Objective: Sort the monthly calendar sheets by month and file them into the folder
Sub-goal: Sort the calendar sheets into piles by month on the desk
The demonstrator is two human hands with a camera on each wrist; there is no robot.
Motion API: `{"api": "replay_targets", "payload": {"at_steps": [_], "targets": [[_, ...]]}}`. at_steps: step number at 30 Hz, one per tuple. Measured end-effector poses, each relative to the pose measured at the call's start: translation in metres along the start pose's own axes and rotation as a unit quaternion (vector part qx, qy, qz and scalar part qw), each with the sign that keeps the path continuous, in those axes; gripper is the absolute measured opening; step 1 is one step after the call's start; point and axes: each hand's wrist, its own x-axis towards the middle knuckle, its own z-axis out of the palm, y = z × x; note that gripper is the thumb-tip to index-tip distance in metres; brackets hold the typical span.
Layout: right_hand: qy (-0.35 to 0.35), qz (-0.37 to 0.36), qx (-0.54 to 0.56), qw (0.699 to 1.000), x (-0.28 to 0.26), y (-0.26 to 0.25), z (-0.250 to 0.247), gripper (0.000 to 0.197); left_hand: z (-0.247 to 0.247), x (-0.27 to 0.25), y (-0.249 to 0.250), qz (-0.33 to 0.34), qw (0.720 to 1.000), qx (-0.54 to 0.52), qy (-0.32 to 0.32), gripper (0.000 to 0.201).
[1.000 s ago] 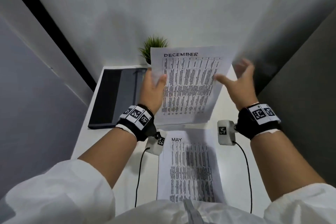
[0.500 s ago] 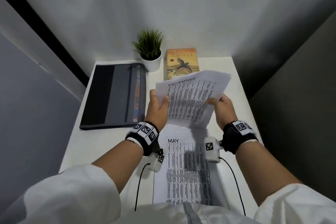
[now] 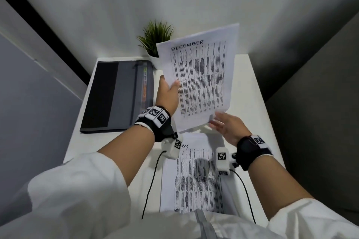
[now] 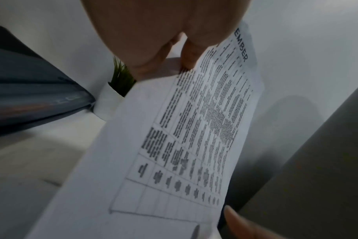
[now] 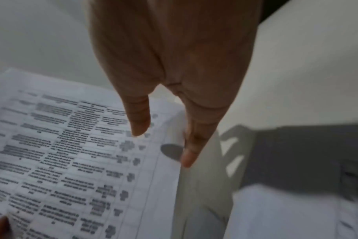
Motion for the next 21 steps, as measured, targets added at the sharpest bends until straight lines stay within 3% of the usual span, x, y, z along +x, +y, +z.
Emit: {"api": "replay_targets", "payload": {"at_steps": [2, 4, 8, 11, 13, 15, 17, 21], "targets": [[-0.003, 0.010, 0.058, 0.998, 0.000, 0.005, -0.001, 0.021, 0.004, 0.003, 0.000, 0.000, 1.000, -0.020, 0.003, 0.054], [0.005, 0.014, 0.060, 0.998, 0.003, 0.007, -0.006, 0.010, 0.006, 0.006, -0.001, -0.014, 0.999, -0.029, 0.002, 0.055], [0.044, -0.010, 0.048, 0.998, 0.008, 0.005, -0.020, 0.018, 0.009, 0.011, -0.004, -0.034, 0.999, 0.020, -0.029, 0.059], [0.111, -0.038, 0.087, 0.989, 0.013, -0.006, -0.037, 0.017, 0.010, 0.001, -0.011, -0.013, 0.991, 0.068, -0.113, 0.038], [0.168, -0.034, 0.103, 0.980, 0.018, -0.016, -0.049, 0.010, 0.008, -0.010, -0.023, 0.002, 0.977, 0.131, -0.167, 0.038], [0.223, -0.030, 0.118, 0.967, 0.026, -0.024, -0.061, 0.013, 0.003, -0.023, -0.040, 0.028, 0.945, 0.243, -0.216, 0.030], [0.265, -0.020, 0.122, 0.956, 0.034, -0.032, -0.072, 0.022, -0.004, -0.033, -0.057, 0.059, 0.895, 0.352, -0.267, 0.021], [0.268, 0.061, 0.082, 0.958, 0.049, -0.037, -0.091, 0.021, -0.019, -0.043, -0.085, 0.108, 0.789, 0.495, -0.349, 0.028]]}}
